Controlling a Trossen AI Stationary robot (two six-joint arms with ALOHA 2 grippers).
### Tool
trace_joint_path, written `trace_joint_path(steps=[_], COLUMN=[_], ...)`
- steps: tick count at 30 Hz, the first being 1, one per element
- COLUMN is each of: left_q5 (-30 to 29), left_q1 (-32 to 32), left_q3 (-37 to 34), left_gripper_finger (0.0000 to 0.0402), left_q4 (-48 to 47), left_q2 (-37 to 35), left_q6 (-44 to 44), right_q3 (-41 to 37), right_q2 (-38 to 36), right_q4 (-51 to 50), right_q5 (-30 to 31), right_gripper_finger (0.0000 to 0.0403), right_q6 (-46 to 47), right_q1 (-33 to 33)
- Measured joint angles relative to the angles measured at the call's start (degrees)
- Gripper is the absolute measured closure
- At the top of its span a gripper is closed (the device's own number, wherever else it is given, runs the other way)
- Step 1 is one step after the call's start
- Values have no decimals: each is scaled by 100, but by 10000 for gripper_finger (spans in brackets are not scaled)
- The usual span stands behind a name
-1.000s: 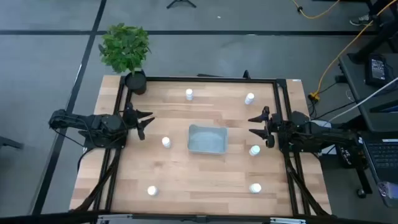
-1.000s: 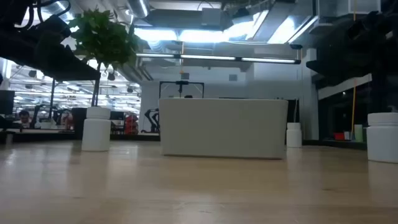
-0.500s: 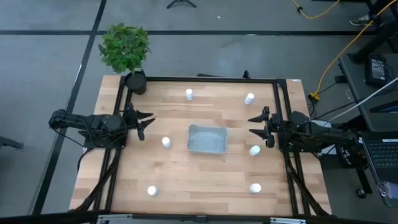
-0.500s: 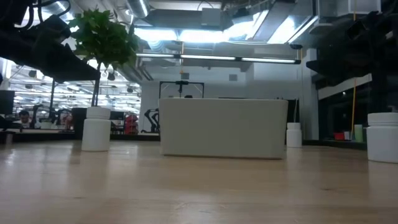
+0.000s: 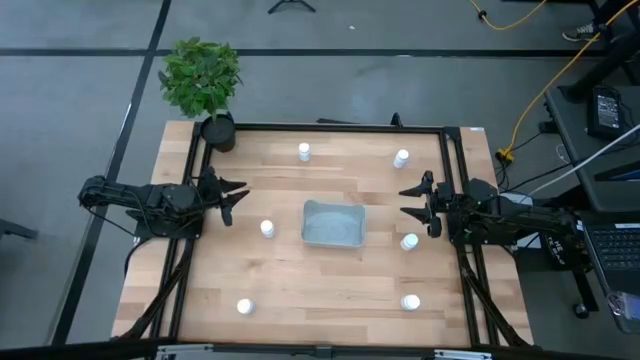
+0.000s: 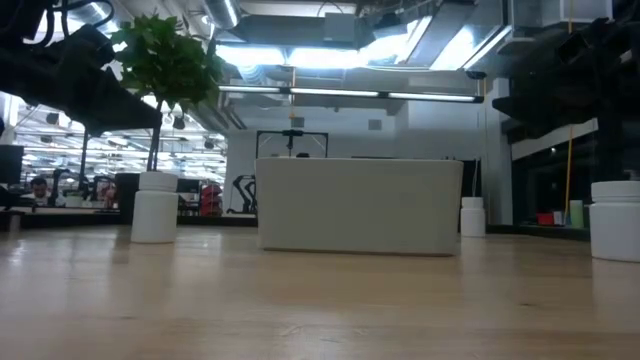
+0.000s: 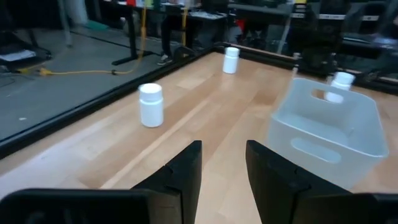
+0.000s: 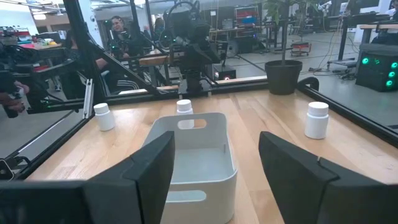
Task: Pick and place pill bottles into a basket
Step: Put the white pill bottle into the gray bin
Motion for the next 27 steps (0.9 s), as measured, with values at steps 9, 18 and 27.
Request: trace_joint_path(steps=[9,18,27], left_q5=[562,-87,-771], left_q1=[-2,-1,0], left_q3=[0,0,0], left_gripper_finger=[283,283,283], left_q4=[107,228,279], left_q2=[1,0,0], left_q6=[-1262,-2036,-2432], right_q3=[0,0,0], right_q2=[0,1,0], right_q4=[-26,307,2733], right_q5=[211,208,214], right_gripper_finger=[167,167,167], right_q6=[-1445,217,887], right_q1=[-13,-22,-22])
